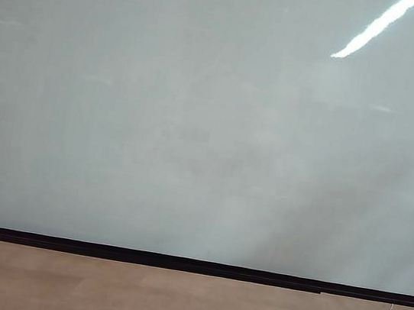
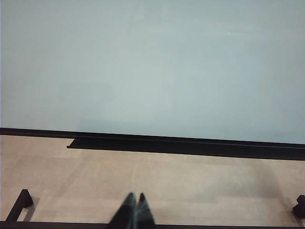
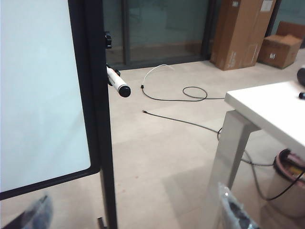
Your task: Pick up the pen on the shelf to the right of the whiteboard and write the letter Z.
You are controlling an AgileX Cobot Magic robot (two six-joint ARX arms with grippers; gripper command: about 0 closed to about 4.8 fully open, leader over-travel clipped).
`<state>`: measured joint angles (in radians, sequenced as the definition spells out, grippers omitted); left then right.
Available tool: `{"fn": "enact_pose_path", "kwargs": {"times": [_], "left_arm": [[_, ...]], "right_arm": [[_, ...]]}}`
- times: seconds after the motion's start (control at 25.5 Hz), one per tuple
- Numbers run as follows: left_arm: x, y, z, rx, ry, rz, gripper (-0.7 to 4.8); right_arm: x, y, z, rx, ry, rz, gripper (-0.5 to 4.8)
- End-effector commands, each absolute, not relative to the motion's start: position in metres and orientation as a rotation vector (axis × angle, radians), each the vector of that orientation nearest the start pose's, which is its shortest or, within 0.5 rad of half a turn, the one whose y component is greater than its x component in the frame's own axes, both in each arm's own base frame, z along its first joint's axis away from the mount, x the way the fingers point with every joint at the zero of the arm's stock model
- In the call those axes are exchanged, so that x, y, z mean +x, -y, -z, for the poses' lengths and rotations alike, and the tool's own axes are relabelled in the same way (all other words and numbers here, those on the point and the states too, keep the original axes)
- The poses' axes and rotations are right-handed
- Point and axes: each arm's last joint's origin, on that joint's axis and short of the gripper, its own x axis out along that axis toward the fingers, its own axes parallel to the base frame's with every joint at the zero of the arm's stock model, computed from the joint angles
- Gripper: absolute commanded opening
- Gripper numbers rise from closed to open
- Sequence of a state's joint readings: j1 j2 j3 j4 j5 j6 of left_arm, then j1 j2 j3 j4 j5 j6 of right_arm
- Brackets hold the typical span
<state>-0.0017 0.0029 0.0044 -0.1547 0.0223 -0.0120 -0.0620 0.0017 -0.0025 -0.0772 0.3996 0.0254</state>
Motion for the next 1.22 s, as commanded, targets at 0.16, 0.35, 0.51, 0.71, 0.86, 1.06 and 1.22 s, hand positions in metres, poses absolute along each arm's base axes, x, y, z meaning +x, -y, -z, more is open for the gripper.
{"fn": "enact_pose_path", "kwargs": {"times": [0.16,0.35,0.51,0.71,0.86,1.06,1.22], "left_arm": [[0.096,0.001,-0.151,-0.009,-0.146,0.024,-0.05],[0.096,0.001,-0.151,-0.009,-0.146,0.024,-0.05],[0.096,0.001,-0.151,-0.009,-0.146,0.024,-0.04],[0.096,0.001,-0.151,-0.009,-0.146,0.024,-0.04],[0.096,0.001,-0.151,-0.009,-0.146,0.024,-0.04],[0.096,0.001,-0.151,-0.009,-0.146,0.024,-0.04],[0.096,0.001,-0.151,-0.009,-0.146,0.024,-0.05]], "right_arm": [[0.09,0.018,-0.173,0.102,-0.058,0.483,4.74],[0.096,0.019,-0.18,0.104,-0.078,0.463,4.79],[0.104,0.019,-0.187,0.104,-0.091,0.431,4.79],[0.115,0.02,-0.186,0.099,-0.107,0.41,4.79],[0.123,0.02,-0.187,0.069,-0.101,0.408,4.79],[0.132,0.023,-0.184,0.057,-0.113,0.412,4.79],[0.141,0.028,-0.185,0.063,-0.088,0.41,4.79]]}}
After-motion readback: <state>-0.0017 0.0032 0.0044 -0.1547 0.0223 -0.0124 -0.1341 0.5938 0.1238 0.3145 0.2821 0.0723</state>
